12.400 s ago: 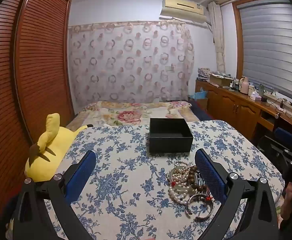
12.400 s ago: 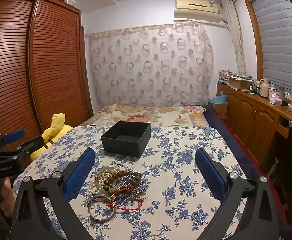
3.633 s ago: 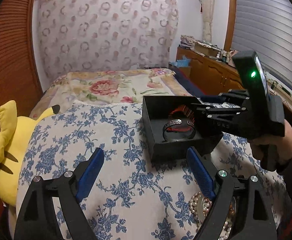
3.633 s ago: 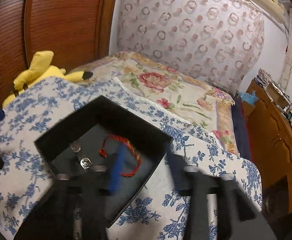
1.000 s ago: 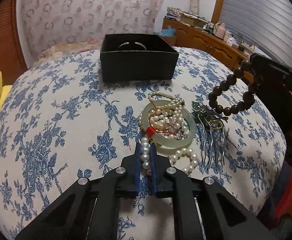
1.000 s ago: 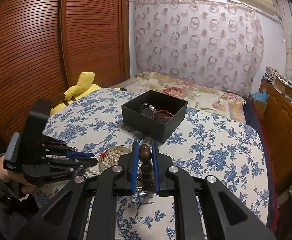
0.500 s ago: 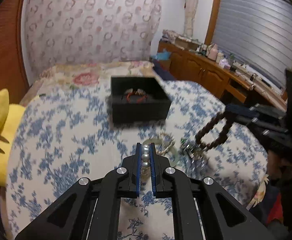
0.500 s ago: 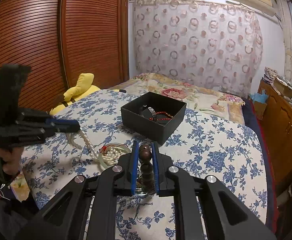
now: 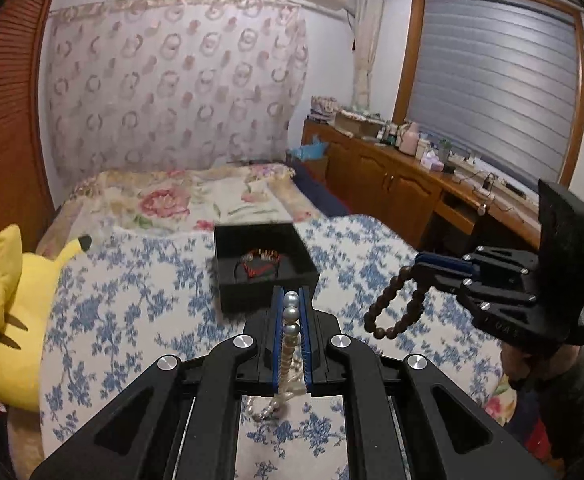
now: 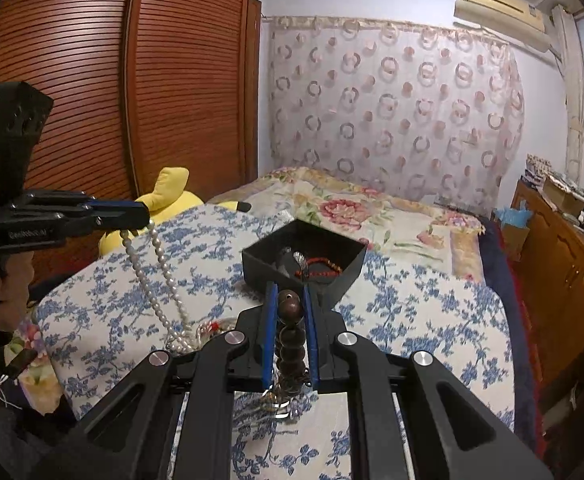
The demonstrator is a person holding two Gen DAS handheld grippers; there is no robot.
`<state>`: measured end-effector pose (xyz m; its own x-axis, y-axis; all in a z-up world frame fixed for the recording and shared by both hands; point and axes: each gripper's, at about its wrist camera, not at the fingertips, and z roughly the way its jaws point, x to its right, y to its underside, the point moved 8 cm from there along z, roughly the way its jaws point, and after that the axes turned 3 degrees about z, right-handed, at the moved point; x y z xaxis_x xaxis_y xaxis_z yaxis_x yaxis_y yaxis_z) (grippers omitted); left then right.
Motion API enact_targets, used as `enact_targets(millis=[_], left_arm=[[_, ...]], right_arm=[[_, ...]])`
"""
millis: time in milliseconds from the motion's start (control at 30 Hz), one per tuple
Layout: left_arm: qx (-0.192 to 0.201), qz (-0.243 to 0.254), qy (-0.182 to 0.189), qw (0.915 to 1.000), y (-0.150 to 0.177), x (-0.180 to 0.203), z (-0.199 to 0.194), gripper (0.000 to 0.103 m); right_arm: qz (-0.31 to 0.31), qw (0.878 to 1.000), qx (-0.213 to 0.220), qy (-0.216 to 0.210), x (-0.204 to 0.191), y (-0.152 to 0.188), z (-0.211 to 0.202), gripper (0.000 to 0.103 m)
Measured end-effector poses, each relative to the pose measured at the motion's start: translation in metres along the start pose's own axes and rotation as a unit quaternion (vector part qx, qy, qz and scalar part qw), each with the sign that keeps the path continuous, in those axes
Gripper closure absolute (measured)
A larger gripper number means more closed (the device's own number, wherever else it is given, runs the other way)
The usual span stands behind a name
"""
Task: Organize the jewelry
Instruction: 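Lift both strands over the black box and release them inside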
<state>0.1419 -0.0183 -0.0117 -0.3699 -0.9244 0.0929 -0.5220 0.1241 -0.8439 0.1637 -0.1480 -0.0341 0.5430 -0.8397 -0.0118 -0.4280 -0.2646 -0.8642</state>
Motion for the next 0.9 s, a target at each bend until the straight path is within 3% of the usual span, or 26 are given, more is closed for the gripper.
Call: enact_targets(millis=[567, 900], left_arm=[[0.076, 0.030, -0.037, 0.9960, -0.108, -0.007, -0.031, 0.096], [0.072, 0.056, -0.065, 0.9937, -0.156, -0.008, 0.003, 0.096]], right_arm=[[-0.028, 0.999, 0.041, 0.010, 0.000, -0.068, -0.003, 0.088], [-0.035, 0.998, 0.042, 0.024, 0.011, -0.094, 0.023, 0.088]])
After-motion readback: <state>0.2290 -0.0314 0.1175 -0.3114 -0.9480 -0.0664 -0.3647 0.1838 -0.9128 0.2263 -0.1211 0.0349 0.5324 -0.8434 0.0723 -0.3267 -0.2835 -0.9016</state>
